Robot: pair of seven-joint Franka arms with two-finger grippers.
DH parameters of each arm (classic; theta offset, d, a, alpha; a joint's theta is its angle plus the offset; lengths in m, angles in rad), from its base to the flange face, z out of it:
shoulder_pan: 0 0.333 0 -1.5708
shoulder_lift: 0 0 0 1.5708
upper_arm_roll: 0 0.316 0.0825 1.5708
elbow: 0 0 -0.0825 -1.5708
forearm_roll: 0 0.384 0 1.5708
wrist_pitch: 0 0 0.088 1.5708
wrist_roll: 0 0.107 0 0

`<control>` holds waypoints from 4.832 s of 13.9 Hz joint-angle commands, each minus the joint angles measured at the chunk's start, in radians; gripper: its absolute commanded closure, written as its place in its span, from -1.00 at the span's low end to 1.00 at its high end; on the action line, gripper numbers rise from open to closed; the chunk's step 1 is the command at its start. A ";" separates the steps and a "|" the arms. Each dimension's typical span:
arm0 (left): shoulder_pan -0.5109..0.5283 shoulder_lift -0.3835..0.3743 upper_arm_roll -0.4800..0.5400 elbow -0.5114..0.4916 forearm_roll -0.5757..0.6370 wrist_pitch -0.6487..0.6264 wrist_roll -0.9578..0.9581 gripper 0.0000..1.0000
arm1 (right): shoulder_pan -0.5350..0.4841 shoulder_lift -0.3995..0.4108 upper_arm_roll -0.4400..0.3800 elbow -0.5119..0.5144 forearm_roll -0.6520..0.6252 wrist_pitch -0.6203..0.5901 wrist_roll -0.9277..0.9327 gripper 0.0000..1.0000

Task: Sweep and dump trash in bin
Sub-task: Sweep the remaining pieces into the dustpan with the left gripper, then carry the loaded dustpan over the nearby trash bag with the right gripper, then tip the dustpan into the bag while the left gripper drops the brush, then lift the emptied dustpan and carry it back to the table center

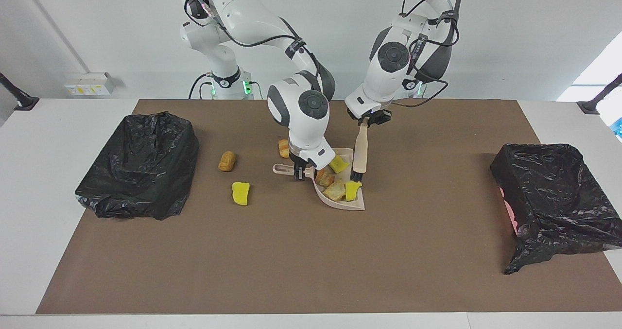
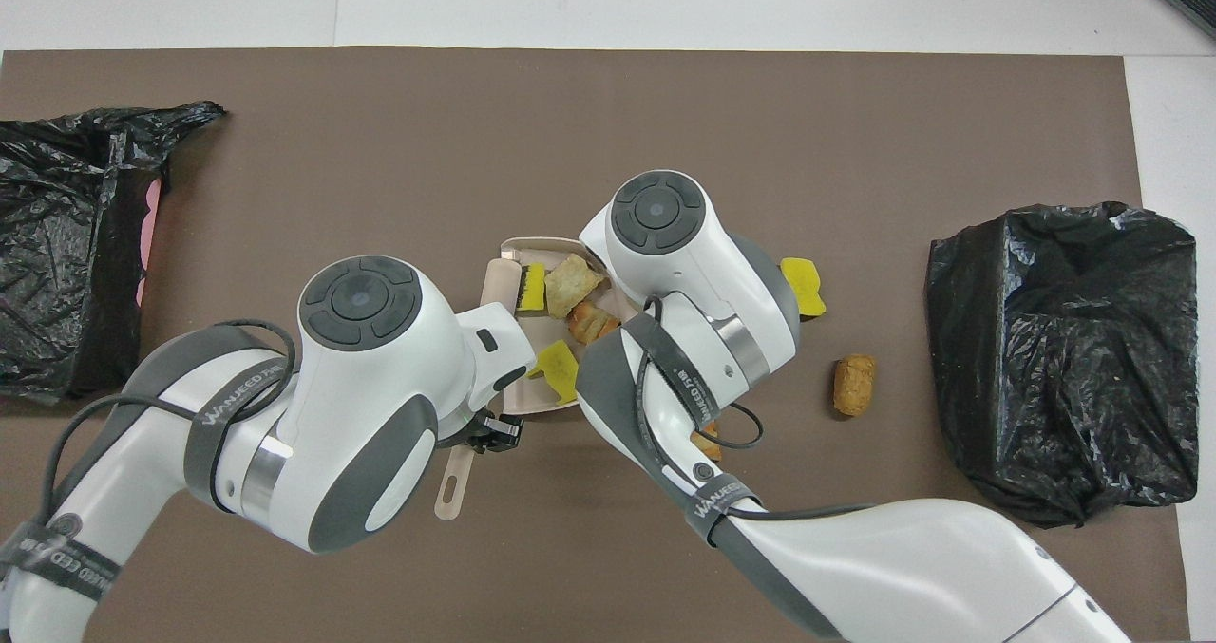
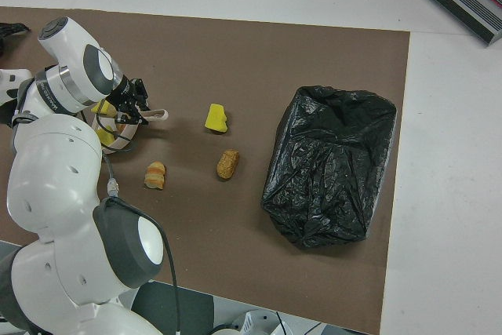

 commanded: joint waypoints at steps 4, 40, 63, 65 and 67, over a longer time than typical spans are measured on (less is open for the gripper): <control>0.019 -0.175 0.000 -0.258 -0.063 0.021 -0.093 1.00 | -0.125 -0.181 0.011 -0.091 0.021 0.041 -0.054 1.00; 0.446 0.019 0.005 0.200 0.041 0.100 0.264 -1.00 | -0.743 -0.698 0.004 -0.580 -0.635 -0.094 -0.142 1.00; 0.523 -0.035 -0.001 0.392 0.177 -0.200 0.292 -1.00 | -0.605 -0.596 0.027 -0.266 -0.613 -0.319 -0.173 1.00; 0.525 -0.035 0.005 0.392 0.177 -0.198 0.290 -1.00 | -0.590 -0.594 0.027 -0.266 -0.498 -0.306 -0.017 1.00; 0.525 -0.035 0.006 0.392 0.177 -0.198 0.290 -1.00 | -0.573 -0.594 0.036 -0.266 -0.387 -0.269 0.152 1.00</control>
